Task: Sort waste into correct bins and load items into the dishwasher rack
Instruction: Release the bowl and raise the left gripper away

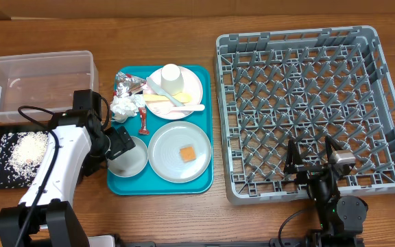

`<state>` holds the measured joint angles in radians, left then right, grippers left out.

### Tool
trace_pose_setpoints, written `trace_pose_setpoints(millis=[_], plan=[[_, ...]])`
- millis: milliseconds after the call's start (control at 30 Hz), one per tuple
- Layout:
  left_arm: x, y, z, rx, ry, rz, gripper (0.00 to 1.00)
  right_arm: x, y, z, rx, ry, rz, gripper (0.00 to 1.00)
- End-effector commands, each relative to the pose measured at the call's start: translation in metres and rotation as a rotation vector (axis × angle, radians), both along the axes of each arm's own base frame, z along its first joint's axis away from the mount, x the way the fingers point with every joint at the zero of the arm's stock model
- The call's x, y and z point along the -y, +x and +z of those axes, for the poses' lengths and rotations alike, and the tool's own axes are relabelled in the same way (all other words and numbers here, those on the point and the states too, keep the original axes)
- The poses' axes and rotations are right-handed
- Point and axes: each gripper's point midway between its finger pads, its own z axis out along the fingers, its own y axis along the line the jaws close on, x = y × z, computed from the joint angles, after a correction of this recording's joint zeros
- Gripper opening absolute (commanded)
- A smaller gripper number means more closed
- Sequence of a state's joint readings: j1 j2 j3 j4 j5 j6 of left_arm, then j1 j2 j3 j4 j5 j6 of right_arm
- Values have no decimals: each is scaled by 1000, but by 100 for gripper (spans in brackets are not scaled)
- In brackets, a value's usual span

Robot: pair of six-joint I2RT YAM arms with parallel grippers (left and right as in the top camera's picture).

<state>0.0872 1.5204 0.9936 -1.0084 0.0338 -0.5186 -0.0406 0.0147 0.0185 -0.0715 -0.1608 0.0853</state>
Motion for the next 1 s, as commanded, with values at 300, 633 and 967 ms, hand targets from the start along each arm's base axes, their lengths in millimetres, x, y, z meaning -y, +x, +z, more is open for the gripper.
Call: trace_pose_setpoints(millis=[300, 633, 967], plan=[[1, -2, 1, 7, -11, 16, 100, 0, 0, -1, 7, -4, 0, 100], [1, 0, 1, 13, -10, 16, 100, -1, 0, 4, 27, -5, 10, 100], [22, 8, 4, 52, -137, -11, 100, -70, -28, 24, 121, -30, 441, 100]])
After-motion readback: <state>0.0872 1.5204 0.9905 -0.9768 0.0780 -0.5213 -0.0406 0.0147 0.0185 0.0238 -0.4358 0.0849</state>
